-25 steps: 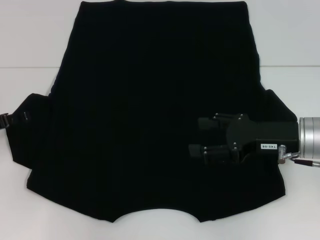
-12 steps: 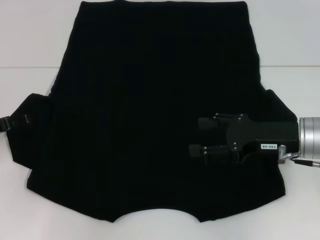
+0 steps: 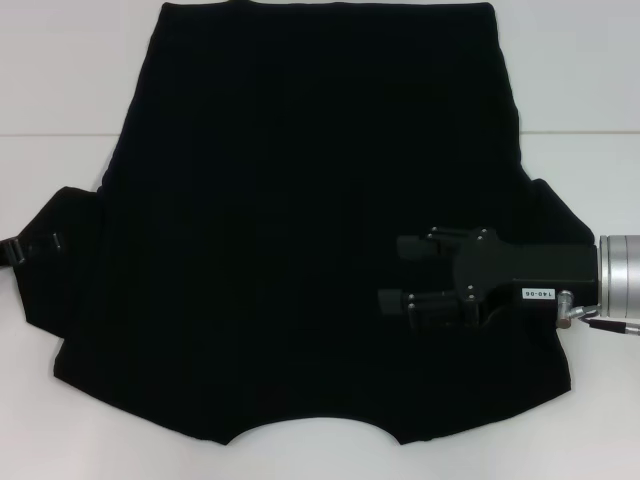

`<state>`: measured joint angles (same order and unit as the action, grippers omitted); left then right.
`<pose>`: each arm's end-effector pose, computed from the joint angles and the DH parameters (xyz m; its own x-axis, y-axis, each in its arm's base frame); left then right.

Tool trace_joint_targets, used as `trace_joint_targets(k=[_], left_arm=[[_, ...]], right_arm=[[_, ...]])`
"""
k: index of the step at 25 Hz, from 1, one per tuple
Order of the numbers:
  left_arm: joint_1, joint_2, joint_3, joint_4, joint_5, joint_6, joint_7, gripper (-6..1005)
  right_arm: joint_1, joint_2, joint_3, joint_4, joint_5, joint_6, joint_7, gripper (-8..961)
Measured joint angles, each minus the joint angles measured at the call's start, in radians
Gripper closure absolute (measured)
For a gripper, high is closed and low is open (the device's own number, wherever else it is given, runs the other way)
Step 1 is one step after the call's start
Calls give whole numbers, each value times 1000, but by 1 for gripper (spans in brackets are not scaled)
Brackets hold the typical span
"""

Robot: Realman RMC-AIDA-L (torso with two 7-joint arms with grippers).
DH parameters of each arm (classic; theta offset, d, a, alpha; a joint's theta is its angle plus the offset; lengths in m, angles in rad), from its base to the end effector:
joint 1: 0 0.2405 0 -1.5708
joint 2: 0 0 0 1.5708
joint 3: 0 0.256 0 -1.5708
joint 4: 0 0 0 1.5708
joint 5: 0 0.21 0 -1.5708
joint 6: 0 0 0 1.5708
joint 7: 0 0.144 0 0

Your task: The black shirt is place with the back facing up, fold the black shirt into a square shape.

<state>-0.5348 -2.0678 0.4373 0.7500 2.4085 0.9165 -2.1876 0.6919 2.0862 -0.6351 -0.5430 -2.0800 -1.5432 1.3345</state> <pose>-0.3754 0.3722 0.0706 0.2570 0.6828 0.6839 0.9184 0.0477 -0.3927 0.2220 0.3542 -0.0234 0.8253 -0.2822 -0.4891 -0.3650 -0.9275 -0.0806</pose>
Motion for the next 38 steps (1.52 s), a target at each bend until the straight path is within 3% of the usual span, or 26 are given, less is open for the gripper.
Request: trace_joint_targets(k=[30, 38], left_arm=[[-13, -1, 51, 6, 29, -3, 1, 217], [-14, -2, 60, 10, 31, -18, 2, 527]], right_arm=[[3, 0, 0, -10, 6, -2, 0, 71], [0, 0, 0, -10, 11, -6, 0, 71]])
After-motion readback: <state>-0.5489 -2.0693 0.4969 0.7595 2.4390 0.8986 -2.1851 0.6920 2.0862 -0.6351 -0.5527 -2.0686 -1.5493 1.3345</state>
